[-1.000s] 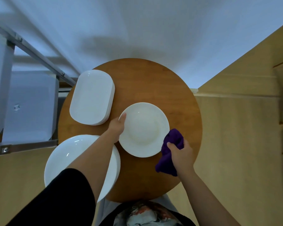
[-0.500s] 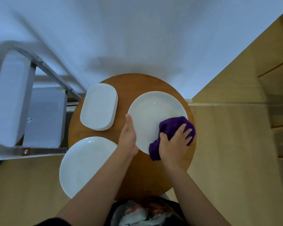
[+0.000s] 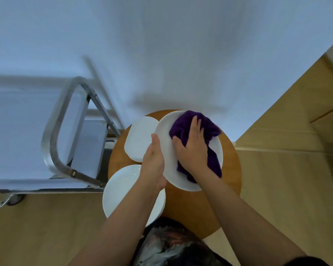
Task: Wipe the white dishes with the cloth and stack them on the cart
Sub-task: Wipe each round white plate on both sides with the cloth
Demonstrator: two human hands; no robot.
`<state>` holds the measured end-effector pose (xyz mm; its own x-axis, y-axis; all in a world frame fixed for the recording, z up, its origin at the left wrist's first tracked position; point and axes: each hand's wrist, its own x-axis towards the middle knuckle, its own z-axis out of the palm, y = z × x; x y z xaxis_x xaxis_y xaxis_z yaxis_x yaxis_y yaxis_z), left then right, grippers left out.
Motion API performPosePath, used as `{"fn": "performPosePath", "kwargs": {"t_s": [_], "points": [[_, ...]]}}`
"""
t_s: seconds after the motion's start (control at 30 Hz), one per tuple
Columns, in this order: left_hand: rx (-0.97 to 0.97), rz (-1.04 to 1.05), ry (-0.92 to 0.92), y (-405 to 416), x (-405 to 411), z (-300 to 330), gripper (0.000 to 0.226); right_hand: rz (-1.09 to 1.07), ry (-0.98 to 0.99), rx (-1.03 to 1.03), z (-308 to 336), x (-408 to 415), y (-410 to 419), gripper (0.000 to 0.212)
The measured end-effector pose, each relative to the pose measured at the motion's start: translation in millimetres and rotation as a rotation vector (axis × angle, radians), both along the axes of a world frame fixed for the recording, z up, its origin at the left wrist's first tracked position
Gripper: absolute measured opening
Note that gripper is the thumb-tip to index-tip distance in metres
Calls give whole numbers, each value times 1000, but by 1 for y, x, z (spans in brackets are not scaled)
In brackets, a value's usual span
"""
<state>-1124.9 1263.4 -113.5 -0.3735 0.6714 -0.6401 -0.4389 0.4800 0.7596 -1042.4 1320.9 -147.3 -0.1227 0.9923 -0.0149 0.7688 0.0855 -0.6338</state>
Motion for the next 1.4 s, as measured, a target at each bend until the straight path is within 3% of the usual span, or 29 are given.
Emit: {"fn": "performPosePath", "kwargs": {"t_s": [0.2,0.37,0.6,0.7,0.77,0.83,0.9,0.97,1.07,1.23,1.33,1.4], "points": [[-11,115,-70,-7,-27,28,54,430,-39,221,31,-27,-24,61],[61,127,-285,-15,-53,32,67,667,161,60,62,-18,-40,45],[63,2,-308,-20,-84,29,80,805,-72,-136,78,21,-58,37],[72,-20,-292,-25,-97,29,80,798,-252,-125,90,38,-58,32],[63,-40,-314,-28,-101,30,77,659,-269,-2,99,37,-60,29],[84,-49,-345,-28,-101,31,74,346,-48,187,104,20,-65,28],[126,-45,-317,-27,-98,33,72,223,192,237,105,-1,-67,38],[155,-75,-259,-26,-95,38,70,424,175,88,101,-20,-68,54],[106,-148,-93,-29,-93,45,65,804,-74,-20,82,-29,-67,63],[84,-286,-6,-44,-95,52,57,927,-406,462,78,-16,-38,68],[117,-349,60,-48,-94,57,52,926,-456,682,93,-17,-19,75],[157,-375,109,-51,-94,62,47,921,-388,748,99,-20,-11,73]]}}
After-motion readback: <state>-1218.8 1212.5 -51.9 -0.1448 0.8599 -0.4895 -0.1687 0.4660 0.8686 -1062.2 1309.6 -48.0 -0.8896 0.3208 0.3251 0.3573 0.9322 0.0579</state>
